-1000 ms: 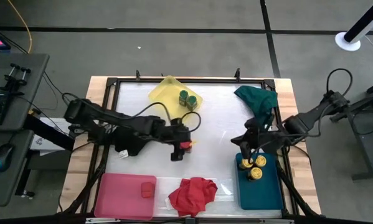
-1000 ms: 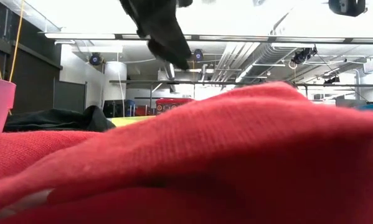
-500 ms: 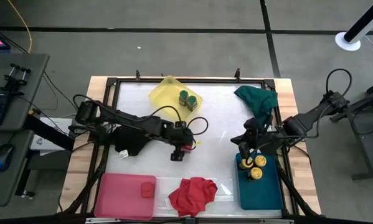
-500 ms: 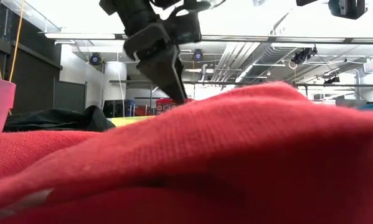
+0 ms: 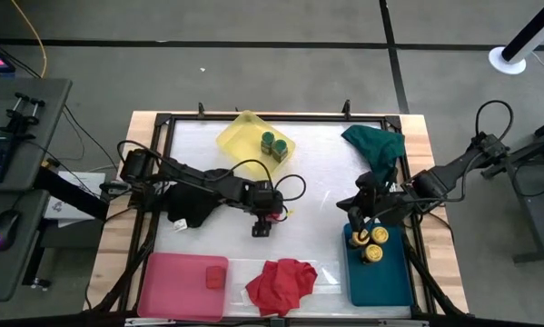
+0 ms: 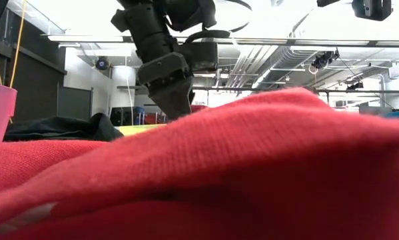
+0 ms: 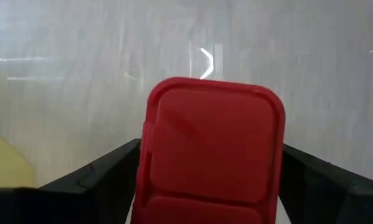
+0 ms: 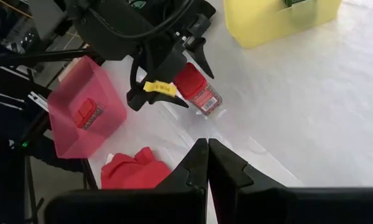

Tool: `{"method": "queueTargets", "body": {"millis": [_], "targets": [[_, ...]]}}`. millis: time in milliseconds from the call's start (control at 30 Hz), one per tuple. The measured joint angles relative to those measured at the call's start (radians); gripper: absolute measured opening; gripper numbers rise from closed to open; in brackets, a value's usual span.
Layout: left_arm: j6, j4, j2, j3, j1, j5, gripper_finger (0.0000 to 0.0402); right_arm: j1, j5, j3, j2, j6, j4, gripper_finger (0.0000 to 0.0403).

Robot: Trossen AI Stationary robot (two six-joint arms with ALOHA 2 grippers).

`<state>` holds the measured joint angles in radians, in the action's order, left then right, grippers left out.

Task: Sort spices by type
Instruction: Put the red seasoning can into the red bin

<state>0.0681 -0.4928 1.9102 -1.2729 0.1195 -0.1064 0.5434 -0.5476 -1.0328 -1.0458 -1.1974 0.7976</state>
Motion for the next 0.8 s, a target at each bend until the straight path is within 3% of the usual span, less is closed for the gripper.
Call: {"method": "queueTargets", "body": {"millis": [100, 233, 467, 633, 800], "targets": [[0.0, -0.005, 0.0, 0.0, 0.009, -0.001, 0.0281, 0.0, 0.0, 0.0, 0.0, -0.003, 0.0, 0.0], [0.023, -0.019, -0.011, 0.0, 0.03, 0.0, 0.0189, 0.0, 0.0, 0.0, 0.0, -0.003, 0.0, 0.0], [0.141, -0.189, -0.209, -0.04, 0.059, -0.048, 0.0182, 0.0, -0.005, 0.0, 0.0, -0.008, 0.0, 0.0], [0.482, -0.323, -0.454, -0.034, 0.207, -0.185, 0.0182, 0.0, -0.034, 0.0, 0.0, -0.007, 0.0, 0.0], [0.959, -0.417, -0.572, -0.033, 0.559, -0.353, 0.0182, 0.0, -0.04, 0.0, 0.0, -0.008, 0.002, 0.0]]}}
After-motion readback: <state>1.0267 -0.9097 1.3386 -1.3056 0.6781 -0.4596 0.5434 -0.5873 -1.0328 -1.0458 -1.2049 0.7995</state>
